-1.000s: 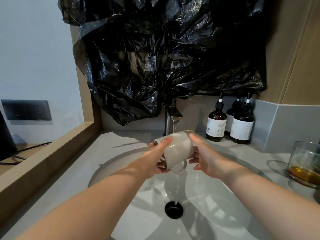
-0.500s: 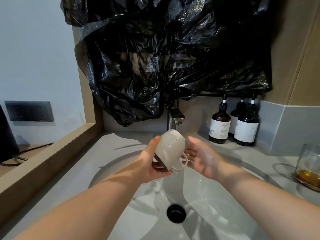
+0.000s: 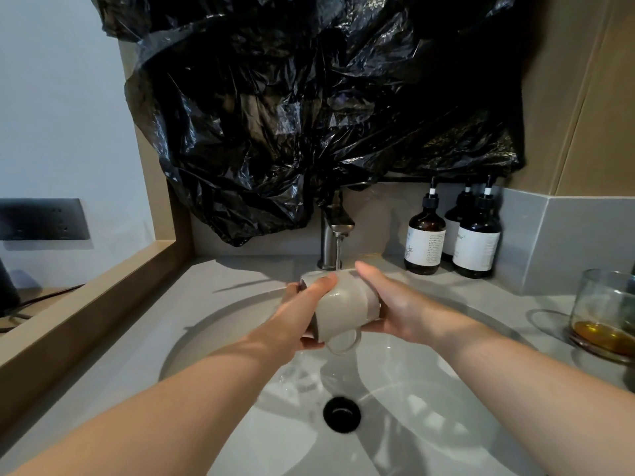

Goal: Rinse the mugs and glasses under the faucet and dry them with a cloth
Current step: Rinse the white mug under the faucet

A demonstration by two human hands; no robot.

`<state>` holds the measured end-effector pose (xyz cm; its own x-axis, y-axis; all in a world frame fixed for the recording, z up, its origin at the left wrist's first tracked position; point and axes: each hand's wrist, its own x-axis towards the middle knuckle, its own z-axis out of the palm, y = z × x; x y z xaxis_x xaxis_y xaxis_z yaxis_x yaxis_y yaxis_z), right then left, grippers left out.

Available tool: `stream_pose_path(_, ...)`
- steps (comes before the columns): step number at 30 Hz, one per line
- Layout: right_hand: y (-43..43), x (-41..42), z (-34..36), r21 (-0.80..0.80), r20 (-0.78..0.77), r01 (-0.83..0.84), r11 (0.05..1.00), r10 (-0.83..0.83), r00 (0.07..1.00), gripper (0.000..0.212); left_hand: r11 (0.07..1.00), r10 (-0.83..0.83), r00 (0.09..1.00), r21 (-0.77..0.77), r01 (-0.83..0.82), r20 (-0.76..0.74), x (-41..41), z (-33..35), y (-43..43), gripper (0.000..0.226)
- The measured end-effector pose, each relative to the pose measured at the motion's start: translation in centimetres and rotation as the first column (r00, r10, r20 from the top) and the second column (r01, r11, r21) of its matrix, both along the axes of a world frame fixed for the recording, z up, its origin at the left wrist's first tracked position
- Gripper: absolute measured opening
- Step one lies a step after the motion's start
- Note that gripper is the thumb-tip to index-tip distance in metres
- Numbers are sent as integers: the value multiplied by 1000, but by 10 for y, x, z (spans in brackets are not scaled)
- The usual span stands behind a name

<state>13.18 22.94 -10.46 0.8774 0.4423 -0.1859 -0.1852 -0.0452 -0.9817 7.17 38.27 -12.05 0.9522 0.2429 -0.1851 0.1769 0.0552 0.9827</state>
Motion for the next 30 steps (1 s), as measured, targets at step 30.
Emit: stream_pose_path(30,-1,-10,-4,-169,-238,110,979,-149,960,41,779,-234,961,620,95,146,-3,9,-4,116)
